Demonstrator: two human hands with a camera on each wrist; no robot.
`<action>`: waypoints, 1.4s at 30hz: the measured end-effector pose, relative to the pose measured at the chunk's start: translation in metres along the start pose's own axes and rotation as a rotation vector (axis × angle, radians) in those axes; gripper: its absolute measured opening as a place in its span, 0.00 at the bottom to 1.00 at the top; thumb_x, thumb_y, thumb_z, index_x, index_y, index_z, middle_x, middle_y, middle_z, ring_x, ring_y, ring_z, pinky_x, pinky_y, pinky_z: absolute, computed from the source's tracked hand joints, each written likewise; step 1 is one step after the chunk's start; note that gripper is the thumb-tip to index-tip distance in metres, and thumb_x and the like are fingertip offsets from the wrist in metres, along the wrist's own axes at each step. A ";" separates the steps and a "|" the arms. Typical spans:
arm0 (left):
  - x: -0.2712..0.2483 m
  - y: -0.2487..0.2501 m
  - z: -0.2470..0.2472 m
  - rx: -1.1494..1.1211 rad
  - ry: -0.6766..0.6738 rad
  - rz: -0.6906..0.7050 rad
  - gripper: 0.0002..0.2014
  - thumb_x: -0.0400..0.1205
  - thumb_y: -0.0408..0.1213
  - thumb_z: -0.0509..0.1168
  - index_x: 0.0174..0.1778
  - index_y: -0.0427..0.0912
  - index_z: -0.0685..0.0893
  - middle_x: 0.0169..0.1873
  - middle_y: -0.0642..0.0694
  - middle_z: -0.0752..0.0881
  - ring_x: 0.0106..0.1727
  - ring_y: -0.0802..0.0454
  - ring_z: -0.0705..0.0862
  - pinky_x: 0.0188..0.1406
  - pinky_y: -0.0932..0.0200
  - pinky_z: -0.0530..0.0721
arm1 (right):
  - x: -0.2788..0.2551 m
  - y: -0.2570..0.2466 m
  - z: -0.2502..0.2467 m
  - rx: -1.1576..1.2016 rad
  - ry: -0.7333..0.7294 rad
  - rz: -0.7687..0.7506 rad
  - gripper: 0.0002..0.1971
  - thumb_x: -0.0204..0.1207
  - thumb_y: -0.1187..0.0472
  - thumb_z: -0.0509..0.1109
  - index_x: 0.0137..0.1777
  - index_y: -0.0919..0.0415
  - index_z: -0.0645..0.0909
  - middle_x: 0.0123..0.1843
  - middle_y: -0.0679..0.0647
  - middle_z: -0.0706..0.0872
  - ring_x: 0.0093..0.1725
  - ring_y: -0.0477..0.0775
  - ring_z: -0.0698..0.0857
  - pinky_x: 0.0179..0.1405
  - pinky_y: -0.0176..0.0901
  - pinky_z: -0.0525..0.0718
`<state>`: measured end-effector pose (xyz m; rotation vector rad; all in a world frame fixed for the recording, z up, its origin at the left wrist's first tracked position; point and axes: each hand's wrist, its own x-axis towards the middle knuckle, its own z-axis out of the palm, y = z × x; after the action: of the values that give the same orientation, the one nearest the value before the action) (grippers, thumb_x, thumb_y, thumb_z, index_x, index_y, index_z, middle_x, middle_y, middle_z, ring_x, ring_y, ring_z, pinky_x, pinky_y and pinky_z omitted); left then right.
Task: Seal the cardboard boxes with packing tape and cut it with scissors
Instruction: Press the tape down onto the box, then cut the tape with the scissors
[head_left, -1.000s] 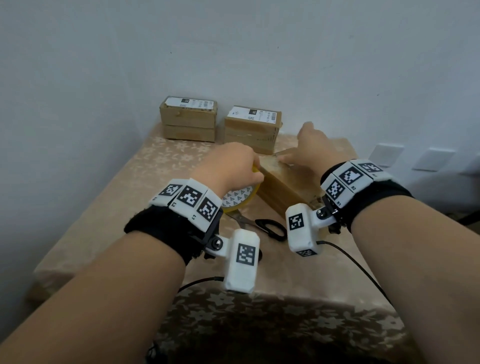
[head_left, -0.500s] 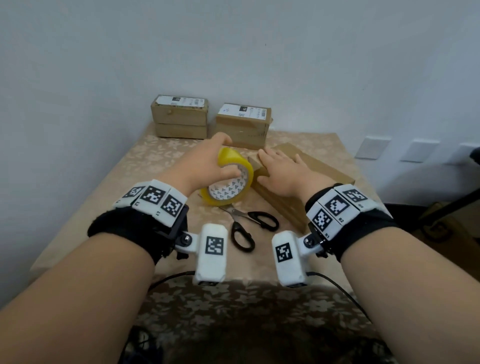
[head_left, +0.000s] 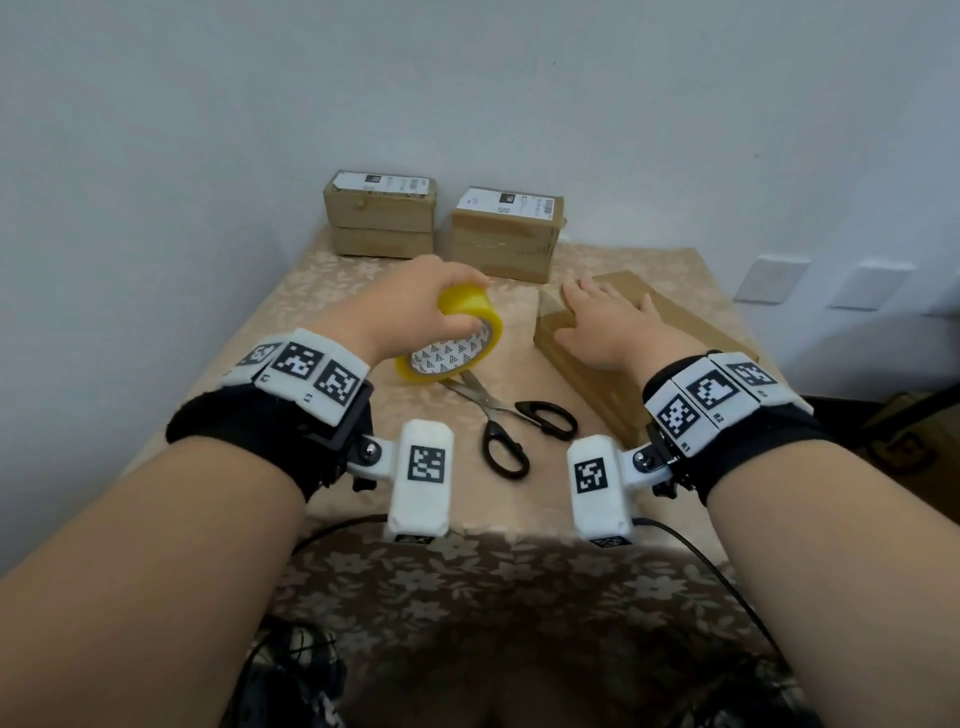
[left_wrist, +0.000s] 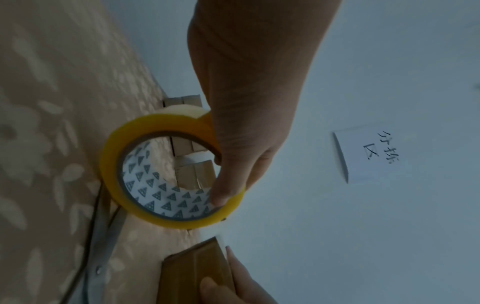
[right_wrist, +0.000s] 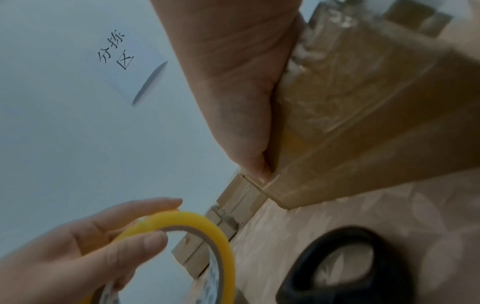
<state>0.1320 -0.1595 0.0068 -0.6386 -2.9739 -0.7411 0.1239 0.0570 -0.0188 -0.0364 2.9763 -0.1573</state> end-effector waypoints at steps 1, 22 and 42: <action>0.001 0.003 0.000 0.045 -0.016 0.001 0.23 0.79 0.48 0.68 0.71 0.57 0.75 0.56 0.48 0.75 0.57 0.49 0.75 0.50 0.57 0.71 | -0.001 0.001 -0.002 0.021 -0.011 -0.005 0.34 0.84 0.51 0.52 0.86 0.53 0.40 0.87 0.49 0.40 0.85 0.55 0.44 0.80 0.67 0.40; 0.021 0.020 0.010 0.352 -0.083 0.071 0.27 0.81 0.51 0.63 0.77 0.55 0.68 0.63 0.42 0.75 0.62 0.41 0.77 0.54 0.51 0.76 | 0.026 -0.032 0.008 -0.129 0.128 0.154 0.30 0.85 0.43 0.53 0.79 0.64 0.61 0.80 0.71 0.62 0.78 0.77 0.59 0.77 0.67 0.59; 0.018 0.009 0.019 0.234 -0.021 0.105 0.30 0.79 0.55 0.65 0.77 0.55 0.68 0.59 0.42 0.77 0.61 0.42 0.76 0.53 0.52 0.72 | 0.023 -0.023 0.014 -0.121 0.184 0.035 0.23 0.86 0.60 0.51 0.76 0.75 0.60 0.75 0.73 0.67 0.74 0.70 0.68 0.73 0.57 0.67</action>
<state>0.1204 -0.1368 -0.0039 -0.7820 -2.9537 -0.3741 0.1037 0.0321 -0.0339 0.0168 3.1644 0.0262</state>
